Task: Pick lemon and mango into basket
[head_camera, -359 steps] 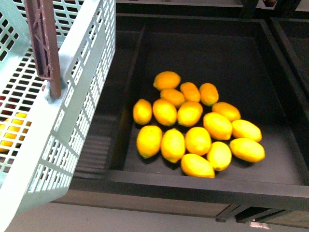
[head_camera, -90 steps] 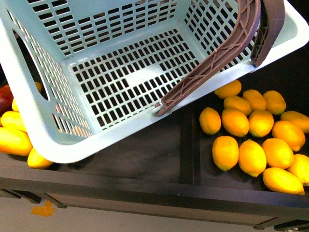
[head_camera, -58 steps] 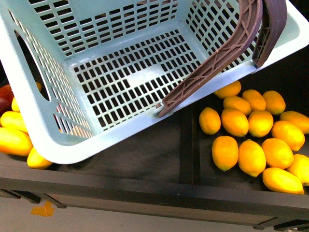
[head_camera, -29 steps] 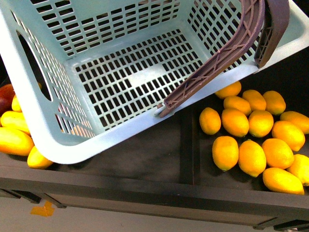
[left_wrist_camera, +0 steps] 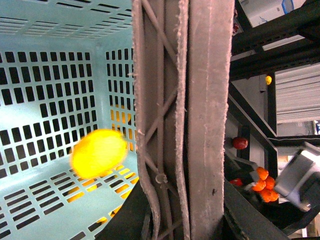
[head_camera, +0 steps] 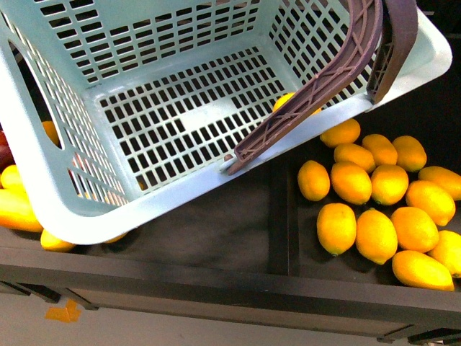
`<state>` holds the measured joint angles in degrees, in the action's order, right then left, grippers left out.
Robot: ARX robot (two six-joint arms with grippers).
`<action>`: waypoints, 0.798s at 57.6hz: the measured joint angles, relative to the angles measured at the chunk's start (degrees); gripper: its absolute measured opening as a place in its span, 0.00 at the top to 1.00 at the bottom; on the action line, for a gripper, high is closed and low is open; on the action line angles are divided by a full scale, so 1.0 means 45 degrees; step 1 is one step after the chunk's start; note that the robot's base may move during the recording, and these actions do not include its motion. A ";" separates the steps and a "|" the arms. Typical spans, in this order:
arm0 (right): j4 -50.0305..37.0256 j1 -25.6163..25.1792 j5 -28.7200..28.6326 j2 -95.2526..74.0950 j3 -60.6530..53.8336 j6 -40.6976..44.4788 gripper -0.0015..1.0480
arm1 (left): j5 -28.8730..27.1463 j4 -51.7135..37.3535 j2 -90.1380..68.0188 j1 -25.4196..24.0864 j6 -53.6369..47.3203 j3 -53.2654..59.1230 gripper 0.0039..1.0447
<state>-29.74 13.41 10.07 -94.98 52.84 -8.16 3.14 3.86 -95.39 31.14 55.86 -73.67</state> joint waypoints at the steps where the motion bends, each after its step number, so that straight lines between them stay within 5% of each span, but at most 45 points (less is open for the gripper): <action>1: -0.0602 -0.0126 0.0325 0.0078 -0.0228 0.0136 0.12 | 0.0000 0.0000 0.0000 -0.0005 0.0024 0.0000 0.82; 10: -0.4425 -0.0525 0.0131 0.1127 -0.2769 0.1302 0.37 | 0.0083 0.0000 -0.0005 0.0049 -0.0010 -0.0005 0.82; 30: -0.5547 -0.1549 -0.0792 0.4323 -0.7266 0.1729 0.97 | -0.0005 0.0000 -0.0019 0.0034 0.0068 -0.0005 0.82; 46: -0.5061 -0.2268 -0.1637 0.7067 -0.9515 0.1773 0.98 | 0.0034 0.0000 -0.0019 0.0034 0.0073 -0.0005 0.82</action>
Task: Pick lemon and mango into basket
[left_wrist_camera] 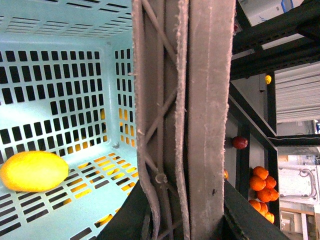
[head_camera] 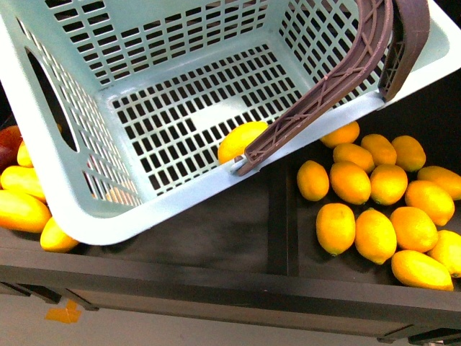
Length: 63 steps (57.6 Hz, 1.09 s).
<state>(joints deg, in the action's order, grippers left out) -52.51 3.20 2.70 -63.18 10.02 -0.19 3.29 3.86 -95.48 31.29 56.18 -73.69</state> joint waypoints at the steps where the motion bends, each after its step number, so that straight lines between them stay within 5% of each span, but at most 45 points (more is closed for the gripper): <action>1: 0.0073 -0.0165 -0.0330 0.0170 -0.0102 0.0000 0.98 | 0.0010 0.0000 0.0000 0.0000 0.0000 0.0000 0.82; 35: 0.0194 -0.0738 -0.0520 0.0617 -0.0321 0.0005 0.08 | 0.0087 0.0000 0.0000 0.0107 -0.0034 0.0000 0.82; 63: 0.0194 -0.0733 -0.0563 0.0651 -0.0364 0.0010 0.08 | -0.0078 -0.0010 -0.0024 0.0010 0.0049 -0.0029 0.82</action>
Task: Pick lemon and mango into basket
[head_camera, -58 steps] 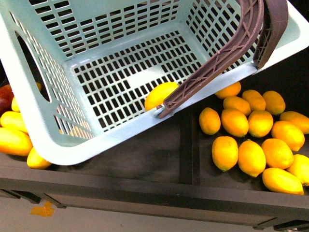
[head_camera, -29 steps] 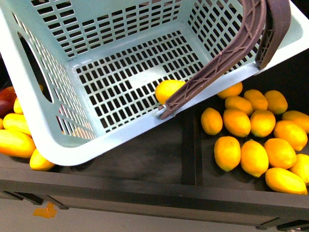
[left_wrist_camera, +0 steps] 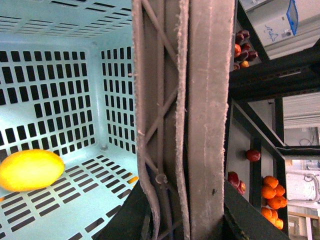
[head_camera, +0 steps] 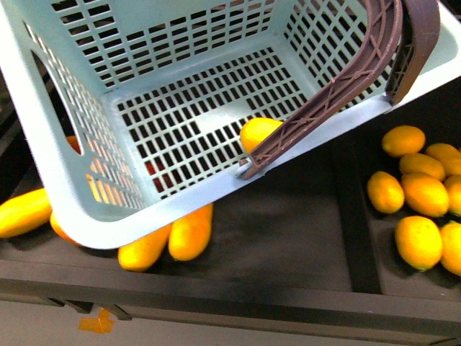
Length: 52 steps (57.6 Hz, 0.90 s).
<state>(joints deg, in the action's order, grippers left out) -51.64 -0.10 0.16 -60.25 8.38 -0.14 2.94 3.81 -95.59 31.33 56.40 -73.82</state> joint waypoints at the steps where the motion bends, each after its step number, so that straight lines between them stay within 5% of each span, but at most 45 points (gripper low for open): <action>1: 0.0000 -0.0005 0.0005 0.0010 0.0000 0.0000 0.08 | 0.0010 0.0000 0.0000 0.0000 -0.0010 -0.0005 0.82; 52: 0.0005 0.0000 -0.0010 -0.0010 -0.0039 0.0005 0.08 | 0.0097 0.0000 -0.0010 -0.0015 -0.0044 -0.0029 0.82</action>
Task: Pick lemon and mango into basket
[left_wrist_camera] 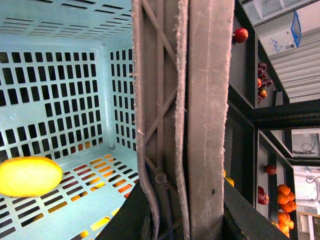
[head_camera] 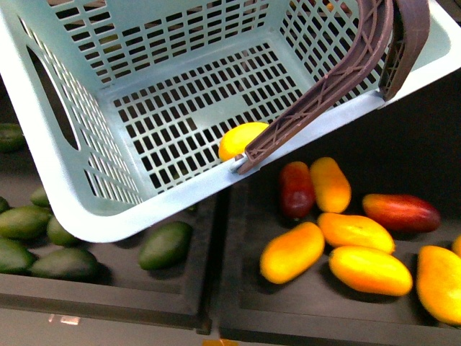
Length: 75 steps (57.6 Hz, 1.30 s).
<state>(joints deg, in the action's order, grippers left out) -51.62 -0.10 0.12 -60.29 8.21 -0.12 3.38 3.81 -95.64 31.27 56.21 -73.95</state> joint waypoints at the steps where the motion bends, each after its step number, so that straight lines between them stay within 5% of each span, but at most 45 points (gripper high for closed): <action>1: 0.0000 0.0000 -0.0010 0.0005 -0.0015 -0.0005 0.08 | -0.0005 0.0000 -0.0005 0.0005 0.0000 0.0000 0.82; 14: 0.0049 0.0053 -0.0005 0.0005 0.0005 -0.0049 0.08 | -0.0311 -0.0005 -0.0010 -0.0243 -0.0073 -0.0015 0.82; 16: 0.1530 0.0223 0.0899 0.0019 0.0408 -0.0559 0.08 | -0.0418 -0.0005 -0.0010 -0.0243 -0.0189 -0.0015 0.82; 20: 0.7932 -0.0034 0.3439 -0.0767 0.3109 -0.2618 0.08 | -0.0321 -0.0005 -0.0010 -0.0233 -0.0296 -0.0015 0.82; 24: 1.0807 -0.0860 0.3390 -0.2880 0.4998 -0.3434 0.08 | -0.0078 -0.0005 -0.0010 -0.0146 -0.0146 -0.0015 0.82; 35: 0.8718 -0.2288 0.0797 -0.9102 0.7771 -0.1583 0.08 | 0.0189 -0.0010 -0.0010 0.0039 -0.0073 -0.0015 0.82; 58: 0.9350 -0.2642 -0.0525 -1.4037 1.0049 0.2322 0.08 | -0.0121 -0.0010 -0.0010 -0.0044 -0.0131 -0.0015 0.82; 75: 0.9641 -0.2404 -0.0724 -1.6038 1.1623 0.2633 0.08 | 0.0019 -0.0010 -0.0010 -0.0029 -0.0044 -0.0015 0.82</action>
<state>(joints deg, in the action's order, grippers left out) -8.23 -10.92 -3.14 -132.46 60.51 11.73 3.46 3.77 -95.68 31.14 56.01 -74.02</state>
